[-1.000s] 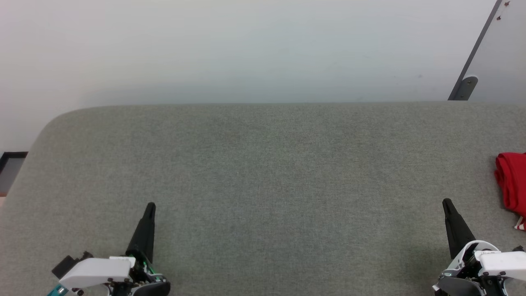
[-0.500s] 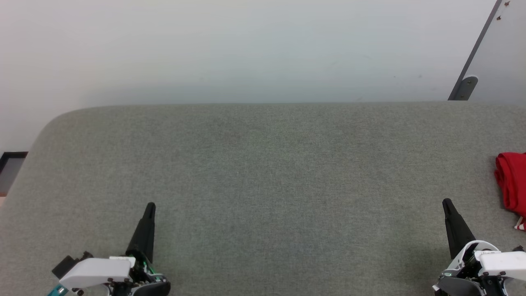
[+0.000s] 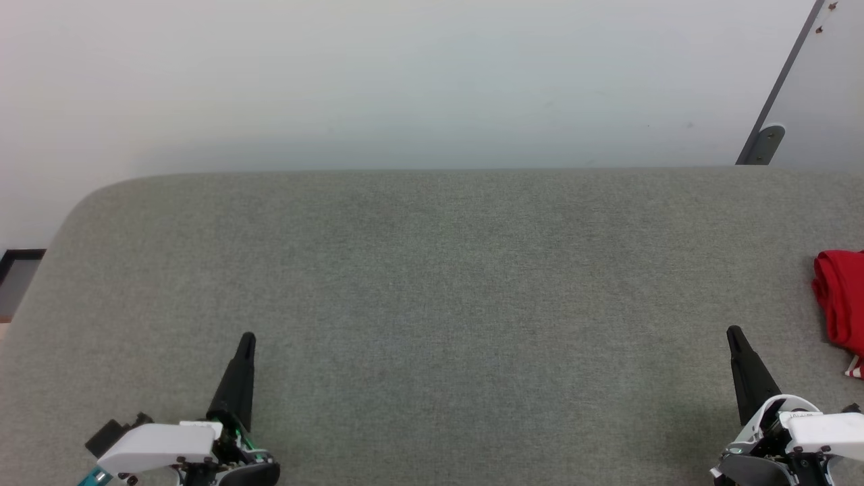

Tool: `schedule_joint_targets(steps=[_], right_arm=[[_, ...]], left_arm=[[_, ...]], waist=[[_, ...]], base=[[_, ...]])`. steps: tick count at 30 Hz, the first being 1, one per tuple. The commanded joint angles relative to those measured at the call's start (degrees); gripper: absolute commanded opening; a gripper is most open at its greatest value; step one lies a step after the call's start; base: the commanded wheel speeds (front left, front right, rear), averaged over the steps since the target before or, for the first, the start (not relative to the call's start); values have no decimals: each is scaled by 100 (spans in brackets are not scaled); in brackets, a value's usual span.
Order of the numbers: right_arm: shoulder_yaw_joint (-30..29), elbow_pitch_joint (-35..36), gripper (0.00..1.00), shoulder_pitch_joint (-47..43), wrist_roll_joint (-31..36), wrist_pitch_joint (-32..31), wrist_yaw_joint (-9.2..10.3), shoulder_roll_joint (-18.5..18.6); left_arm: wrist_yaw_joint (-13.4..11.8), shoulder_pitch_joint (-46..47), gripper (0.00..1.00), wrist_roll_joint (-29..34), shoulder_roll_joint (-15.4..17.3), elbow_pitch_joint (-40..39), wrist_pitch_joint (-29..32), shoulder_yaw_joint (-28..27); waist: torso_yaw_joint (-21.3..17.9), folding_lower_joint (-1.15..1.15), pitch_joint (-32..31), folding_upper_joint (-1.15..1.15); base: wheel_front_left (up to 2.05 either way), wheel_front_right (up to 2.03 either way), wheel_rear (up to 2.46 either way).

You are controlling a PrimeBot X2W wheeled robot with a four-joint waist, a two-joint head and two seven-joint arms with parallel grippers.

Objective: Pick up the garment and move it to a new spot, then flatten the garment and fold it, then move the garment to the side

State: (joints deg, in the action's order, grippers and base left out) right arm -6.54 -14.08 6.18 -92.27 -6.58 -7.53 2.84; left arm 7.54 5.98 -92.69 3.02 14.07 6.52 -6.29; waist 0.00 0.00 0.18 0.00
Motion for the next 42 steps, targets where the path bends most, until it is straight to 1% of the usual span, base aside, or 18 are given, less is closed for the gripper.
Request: schedule_joint_targets(steps=[1,42], right_arm=[[5,0,0,17,-29,-8,8,7],[5,0,0,17,-29,-8,8,7]], left_arm=[[-11,59,0,28,-11,13,-2,-15],[-10,60,0,37,-17,13,12,-25]], waist=[[0,0,0,0],[0,0,0,0]], base=[[0,0,0],[0,0,0]])
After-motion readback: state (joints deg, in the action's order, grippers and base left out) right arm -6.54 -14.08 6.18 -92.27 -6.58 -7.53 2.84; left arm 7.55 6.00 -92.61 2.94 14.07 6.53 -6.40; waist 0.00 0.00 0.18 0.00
